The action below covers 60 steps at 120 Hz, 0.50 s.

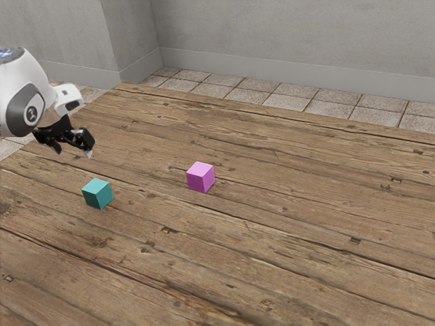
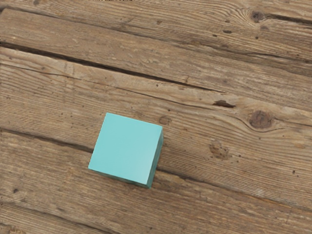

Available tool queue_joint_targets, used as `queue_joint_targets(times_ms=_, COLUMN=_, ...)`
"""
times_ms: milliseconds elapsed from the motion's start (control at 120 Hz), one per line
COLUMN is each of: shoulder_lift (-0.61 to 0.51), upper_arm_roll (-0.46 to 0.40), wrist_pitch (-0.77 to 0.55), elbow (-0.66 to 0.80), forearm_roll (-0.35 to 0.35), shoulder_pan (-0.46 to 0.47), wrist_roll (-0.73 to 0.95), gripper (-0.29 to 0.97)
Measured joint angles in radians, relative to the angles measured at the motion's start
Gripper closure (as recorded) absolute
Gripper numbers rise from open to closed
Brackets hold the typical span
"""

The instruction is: Pick up the blue block with one arm, and put the blue block on the pink block with one arm

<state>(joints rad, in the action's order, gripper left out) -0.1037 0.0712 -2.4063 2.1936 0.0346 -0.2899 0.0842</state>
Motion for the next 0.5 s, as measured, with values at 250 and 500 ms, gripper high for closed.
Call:
queue_joint_targets(times_ms=250, shoulder_lift=0.053, upper_arm_roll=0.001, wrist_pitch=-0.238, elbow=0.095, forearm_roll=0.061, shoulder_pan=0.001, wrist_roll=0.023, gripper=0.02)
queue_joint_targets(times_ms=500, shoulder_lift=0.134, upper_arm_roll=0.01, wrist_pitch=-0.372, elbow=0.136, forearm_roll=0.083, shoulder_pan=-0.003, wrist_roll=0.042, gripper=0.02)
